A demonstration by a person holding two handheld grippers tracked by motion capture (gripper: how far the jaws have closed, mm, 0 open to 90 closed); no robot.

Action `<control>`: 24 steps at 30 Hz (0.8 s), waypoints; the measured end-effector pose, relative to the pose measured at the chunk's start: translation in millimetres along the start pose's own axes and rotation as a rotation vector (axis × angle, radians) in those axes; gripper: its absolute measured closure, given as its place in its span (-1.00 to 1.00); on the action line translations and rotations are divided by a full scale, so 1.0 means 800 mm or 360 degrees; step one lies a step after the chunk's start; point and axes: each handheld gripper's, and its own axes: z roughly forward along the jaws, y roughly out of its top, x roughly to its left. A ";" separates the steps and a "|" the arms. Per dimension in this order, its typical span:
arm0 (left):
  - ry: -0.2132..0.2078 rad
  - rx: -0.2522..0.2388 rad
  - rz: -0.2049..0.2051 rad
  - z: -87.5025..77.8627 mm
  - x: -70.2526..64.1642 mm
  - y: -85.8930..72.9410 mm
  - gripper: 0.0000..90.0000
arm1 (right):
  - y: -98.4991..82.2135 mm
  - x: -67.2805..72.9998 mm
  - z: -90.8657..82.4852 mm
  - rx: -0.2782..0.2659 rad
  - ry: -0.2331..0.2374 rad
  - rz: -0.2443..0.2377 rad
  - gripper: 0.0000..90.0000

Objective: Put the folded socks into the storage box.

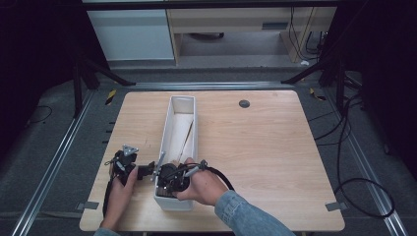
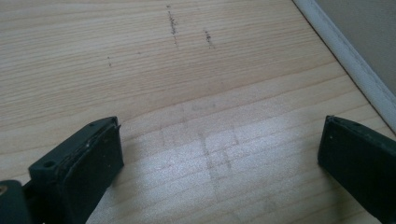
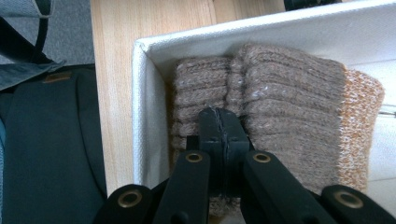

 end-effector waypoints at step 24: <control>0.0001 0.0000 -0.0002 0.000 0.000 0.000 -1.00 | -0.008 -0.013 -0.047 -0.0181 -0.0066 0.0060 1.00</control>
